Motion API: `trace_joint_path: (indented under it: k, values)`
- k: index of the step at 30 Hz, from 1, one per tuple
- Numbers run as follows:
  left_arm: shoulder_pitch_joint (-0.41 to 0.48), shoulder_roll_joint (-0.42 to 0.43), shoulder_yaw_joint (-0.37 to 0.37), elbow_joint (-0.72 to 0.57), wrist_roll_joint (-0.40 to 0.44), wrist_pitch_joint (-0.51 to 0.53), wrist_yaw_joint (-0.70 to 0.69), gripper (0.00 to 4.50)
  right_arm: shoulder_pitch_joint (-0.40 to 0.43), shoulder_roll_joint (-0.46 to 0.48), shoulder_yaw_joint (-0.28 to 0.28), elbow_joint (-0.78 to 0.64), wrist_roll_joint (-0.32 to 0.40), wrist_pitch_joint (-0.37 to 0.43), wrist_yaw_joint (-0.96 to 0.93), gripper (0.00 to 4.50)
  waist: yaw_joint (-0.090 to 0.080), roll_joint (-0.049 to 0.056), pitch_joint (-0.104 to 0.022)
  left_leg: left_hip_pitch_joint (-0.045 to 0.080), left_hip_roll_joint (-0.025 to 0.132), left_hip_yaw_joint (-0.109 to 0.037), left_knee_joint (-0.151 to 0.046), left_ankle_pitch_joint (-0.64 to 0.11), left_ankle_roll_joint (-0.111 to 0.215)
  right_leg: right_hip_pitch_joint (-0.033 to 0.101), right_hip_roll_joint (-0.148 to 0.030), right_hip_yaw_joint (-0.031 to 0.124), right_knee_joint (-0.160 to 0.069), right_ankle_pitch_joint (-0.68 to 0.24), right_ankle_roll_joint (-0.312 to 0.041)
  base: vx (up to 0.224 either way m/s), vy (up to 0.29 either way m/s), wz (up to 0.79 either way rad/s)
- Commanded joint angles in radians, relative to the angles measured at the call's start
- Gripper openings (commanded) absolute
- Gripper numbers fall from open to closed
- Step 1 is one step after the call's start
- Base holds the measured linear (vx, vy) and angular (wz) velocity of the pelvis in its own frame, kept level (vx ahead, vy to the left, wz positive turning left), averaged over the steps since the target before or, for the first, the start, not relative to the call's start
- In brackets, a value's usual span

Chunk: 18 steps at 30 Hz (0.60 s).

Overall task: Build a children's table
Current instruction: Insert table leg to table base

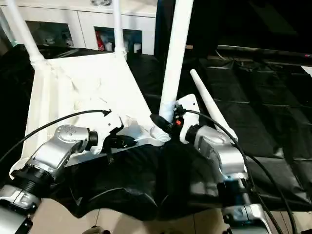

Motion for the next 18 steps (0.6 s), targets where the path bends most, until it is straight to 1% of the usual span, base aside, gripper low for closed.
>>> trace_joint_path:
  k: [1,3,4,5,6,7,8,9,10,11,13,17,18]
  values:
    - [0.016,-0.014,-0.010,-0.041,-0.029,-0.039,-0.042,0.00,-0.023,0.000,0.010,0.026,-0.011,-0.007,0.015,1.91,0.006,-0.002,-0.073,0.018,0.025,-0.020,-0.068,-0.263,-0.020,0.039,-0.073,0.041,-0.087,-0.307,-0.172,0.000,0.000,0.00]
    - [0.019,-0.007,-0.019,-0.050,-0.020,-0.026,-0.043,0.00,-0.033,0.002,0.017,0.047,-0.011,0.000,0.026,1.91,0.007,-0.004,-0.072,0.019,0.026,-0.019,-0.069,-0.259,-0.018,0.038,-0.073,0.041,-0.086,-0.309,-0.171,0.000,0.000,0.00]
    - [0.019,-0.004,-0.022,-0.051,-0.016,-0.021,-0.044,0.00,-0.037,0.003,0.020,0.057,-0.012,0.002,0.030,1.91,0.007,-0.002,-0.072,0.020,0.026,-0.019,-0.068,-0.262,-0.018,0.037,-0.073,0.041,-0.086,-0.315,-0.171,0.000,0.000,0.00]
    - [0.018,-0.003,-0.023,-0.048,-0.014,-0.017,-0.047,0.00,-0.042,0.003,0.026,0.069,-0.015,0.005,0.036,1.91,0.009,-0.003,-0.071,0.021,0.026,-0.018,-0.068,-0.263,-0.018,0.036,-0.074,0.041,-0.088,-0.324,-0.168,0.000,0.000,0.00]
    - [0.016,-0.001,-0.025,-0.044,-0.012,-0.011,-0.052,0.00,-0.049,0.003,0.035,0.085,-0.020,0.010,0.044,1.91,0.010,-0.007,-0.072,0.019,0.027,-0.020,-0.070,-0.259,-0.018,0.038,-0.075,0.041,-0.085,-0.324,-0.167,0.000,0.000,0.00]
    - [0.014,0.001,-0.027,-0.041,-0.008,-0.014,-0.056,0.00,-0.053,0.003,0.041,0.100,-0.025,0.006,0.050,1.91,0.011,-0.005,-0.071,0.020,0.028,-0.019,-0.070,-0.261,-0.019,0.036,-0.075,0.041,-0.086,-0.326,-0.166,0.000,0.000,0.00]
    - [0.013,0.003,-0.028,-0.039,-0.006,-0.017,-0.058,0.00,-0.057,0.004,0.045,0.111,-0.029,0.003,0.054,1.91,0.010,-0.007,-0.071,0.021,0.027,-0.020,-0.070,-0.264,-0.020,0.036,-0.075,0.040,-0.086,-0.334,-0.167,0.000,0.000,0.00]
    - [0.013,0.003,-0.027,-0.039,-0.004,-0.017,-0.054,0.00,-0.057,0.005,0.046,0.113,-0.028,0.008,0.056,1.91,0.010,-0.012,-0.070,0.019,0.028,-0.019,-0.070,-0.264,-0.022,0.035,-0.074,0.041,-0.087,-0.337,-0.163,0.000,0.000,0.00]
    - [0.011,0.003,-0.026,-0.033,0.001,-0.021,-0.052,0.00,-0.060,0.005,0.050,0.117,-0.029,0.012,0.061,1.91,0.011,-0.012,-0.070,0.019,0.028,-0.019,-0.070,-0.264,-0.022,0.036,-0.075,0.041,-0.087,-0.338,-0.161,0.000,0.000,0.00]
    - [0.010,0.003,-0.025,-0.029,0.004,-0.023,-0.050,0.00,-0.062,0.004,0.053,0.119,-0.030,0.016,0.065,1.91,0.011,-0.011,-0.070,0.019,0.028,-0.020,-0.071,-0.264,-0.021,0.037,-0.077,0.042,-0.087,-0.342,-0.157,0.000,0.000,0.00]
    - [0.006,0.003,-0.023,-0.021,0.013,-0.024,-0.040,0.00,-0.064,0.000,0.060,0.117,-0.030,0.031,0.076,1.91,0.013,-0.011,-0.070,0.020,0.028,-0.019,-0.071,-0.261,-0.022,0.035,-0.076,0.042,-0.087,-0.342,-0.154,0.000,0.000,0.00]
    - [0.006,0.005,-0.023,-0.019,0.016,-0.024,-0.044,0.00,-0.064,-0.012,0.072,0.117,-0.039,0.037,0.084,1.91,0.017,-0.011,-0.070,0.022,0.029,-0.019,-0.072,-0.270,-0.024,0.034,-0.077,0.042,-0.089,-0.355,-0.150,0.000,0.000,0.00]
    - [0.007,0.006,-0.023,-0.019,0.017,-0.024,-0.044,0.00,-0.064,-0.015,0.076,0.118,-0.042,0.035,0.086,1.91,0.018,-0.008,-0.070,0.023,0.028,-0.020,-0.072,-0.272,-0.026,0.033,-0.076,0.042,-0.089,-0.356,-0.150,0.000,0.000,0.00]
